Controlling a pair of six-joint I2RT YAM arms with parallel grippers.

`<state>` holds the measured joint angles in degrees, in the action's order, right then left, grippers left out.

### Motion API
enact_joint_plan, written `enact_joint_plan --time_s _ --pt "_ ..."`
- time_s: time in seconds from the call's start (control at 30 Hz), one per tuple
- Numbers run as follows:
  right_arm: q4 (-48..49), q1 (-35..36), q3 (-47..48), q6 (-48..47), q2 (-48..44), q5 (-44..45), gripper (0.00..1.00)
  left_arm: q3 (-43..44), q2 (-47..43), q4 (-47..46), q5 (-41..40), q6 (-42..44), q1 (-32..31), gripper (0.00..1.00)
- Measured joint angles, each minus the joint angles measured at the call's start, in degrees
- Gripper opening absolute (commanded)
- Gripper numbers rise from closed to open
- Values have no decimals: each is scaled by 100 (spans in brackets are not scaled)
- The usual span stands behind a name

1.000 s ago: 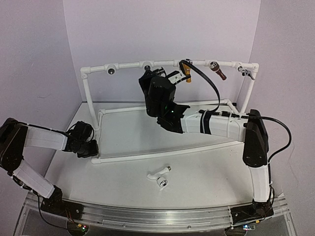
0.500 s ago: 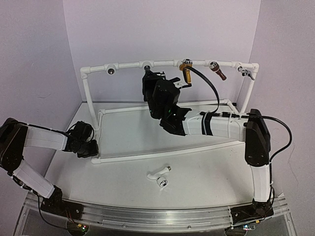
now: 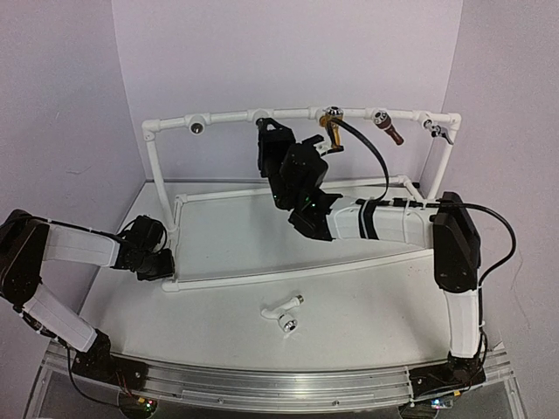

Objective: Install the water faucets
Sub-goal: Screw the water faucet onto the adaptor.

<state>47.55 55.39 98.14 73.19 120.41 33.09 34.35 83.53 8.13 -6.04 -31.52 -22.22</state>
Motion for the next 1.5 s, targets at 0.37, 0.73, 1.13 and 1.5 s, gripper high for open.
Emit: enact_joint_plan --time_s 0.37,0.73,1.13,1.5 --pt "181 105 -702 -672 -368 -196 98 2 2 14 0 1 -2 0" --pt "344 293 -1902 -1059 -1432 -297 98 11 7 30 -8 0 -12 0" --pt "-1108 409 -3354 -1410 -2811 -419 98 51 34 78 -24 -1 -24 0" --pt "-3142 720 -2935 -7134 -2959 -683 98 57 44 85 -56 -1 -43 0"
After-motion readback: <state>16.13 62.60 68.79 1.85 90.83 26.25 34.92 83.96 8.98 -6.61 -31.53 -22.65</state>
